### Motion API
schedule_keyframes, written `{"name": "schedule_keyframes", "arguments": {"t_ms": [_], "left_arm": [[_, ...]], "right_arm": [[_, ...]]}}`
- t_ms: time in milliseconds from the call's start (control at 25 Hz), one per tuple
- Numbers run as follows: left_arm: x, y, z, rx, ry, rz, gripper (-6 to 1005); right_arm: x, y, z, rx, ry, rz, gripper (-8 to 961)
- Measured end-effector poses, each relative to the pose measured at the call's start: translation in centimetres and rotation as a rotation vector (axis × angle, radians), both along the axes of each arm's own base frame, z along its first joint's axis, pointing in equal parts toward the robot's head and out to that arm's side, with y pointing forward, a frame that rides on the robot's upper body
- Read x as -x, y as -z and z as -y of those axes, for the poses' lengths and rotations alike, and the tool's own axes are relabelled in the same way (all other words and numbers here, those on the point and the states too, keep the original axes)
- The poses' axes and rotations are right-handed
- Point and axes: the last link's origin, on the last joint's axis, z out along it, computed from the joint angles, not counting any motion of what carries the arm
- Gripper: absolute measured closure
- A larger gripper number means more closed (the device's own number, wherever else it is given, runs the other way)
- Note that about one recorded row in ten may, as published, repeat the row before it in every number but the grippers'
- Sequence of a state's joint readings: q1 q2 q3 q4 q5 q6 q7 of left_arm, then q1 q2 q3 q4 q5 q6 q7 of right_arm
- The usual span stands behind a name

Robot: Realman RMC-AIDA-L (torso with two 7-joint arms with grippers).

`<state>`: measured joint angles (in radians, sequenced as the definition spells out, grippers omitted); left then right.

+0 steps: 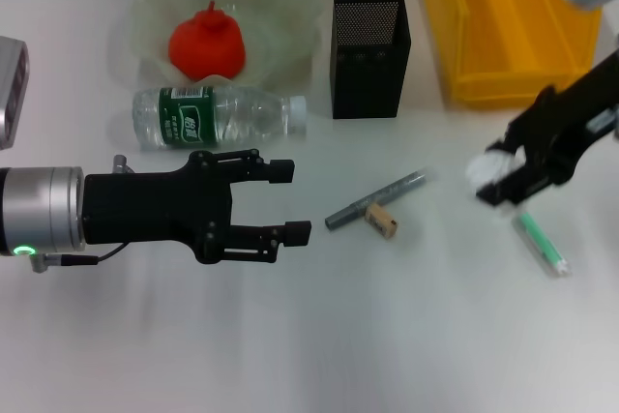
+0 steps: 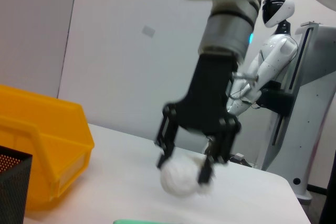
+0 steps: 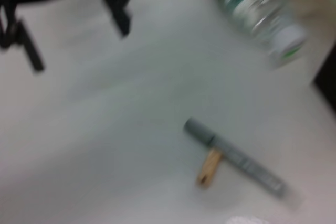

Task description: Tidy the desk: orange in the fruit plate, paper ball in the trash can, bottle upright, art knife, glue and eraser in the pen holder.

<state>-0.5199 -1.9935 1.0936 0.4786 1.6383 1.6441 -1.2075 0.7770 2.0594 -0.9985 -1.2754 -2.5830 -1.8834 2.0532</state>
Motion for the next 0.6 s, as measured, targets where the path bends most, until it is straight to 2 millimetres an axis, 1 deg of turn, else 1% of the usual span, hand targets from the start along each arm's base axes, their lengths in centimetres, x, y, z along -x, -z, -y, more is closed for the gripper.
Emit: {"name": "schedule_keyframes", "arguments": {"t_ms": [40,80,120,160,240,280,320,400,480,520,600], "left_arm": [[0.0,0.0,0.0,0.0,0.0,0.0,197],[0.0,0.0,0.0,0.0,-0.001,0.001,197],[0.0,0.0,0.0,0.0,-0.001,0.001,197],[0.0,0.0,0.0,0.0,-0.001,0.001,197],[0.1,0.0,0.1,0.001,-0.003,0.001,197],[0.1,0.0,0.1,0.0,-0.004,0.003,197],[0.1,0.0,0.1,0.0,-0.004,0.003,197],[0.1,0.0,0.1,-0.003,-0.006,0.005,197],[0.1,-0.1,0.0,-0.008,-0.009,0.008,197],[0.1,-0.1,0.0,-0.008,-0.009,0.008,197],[0.1,-0.1,0.0,-0.009,-0.009,0.009,197]], "right_arm": [[0.0,-0.7,-0.2,-0.028,-0.001,-0.027,363],[0.2,-2.1,-0.7,-0.095,-0.002,-0.104,362],[0.1,-2.7,-1.0,-0.134,-0.001,-0.145,361],[0.1,-2.7,-1.0,-0.134,-0.001,-0.145,360],[0.0,-3.9,-1.4,-0.212,0.007,-0.227,357],[-0.5,-4.9,-1.9,-0.297,0.013,-0.299,356],[-0.5,-4.9,-1.9,-0.297,0.013,-0.299,355],[-1.1,-5.3,-2.4,-0.369,0.016,-0.341,352],[-2.1,-5.8,-3.1,-0.49,0.025,-0.403,350],[-2.1,-5.8,-3.1,-0.49,0.025,-0.403,349],[-2.8,-6.3,-3.6,-0.59,0.036,-0.453,346]]}}
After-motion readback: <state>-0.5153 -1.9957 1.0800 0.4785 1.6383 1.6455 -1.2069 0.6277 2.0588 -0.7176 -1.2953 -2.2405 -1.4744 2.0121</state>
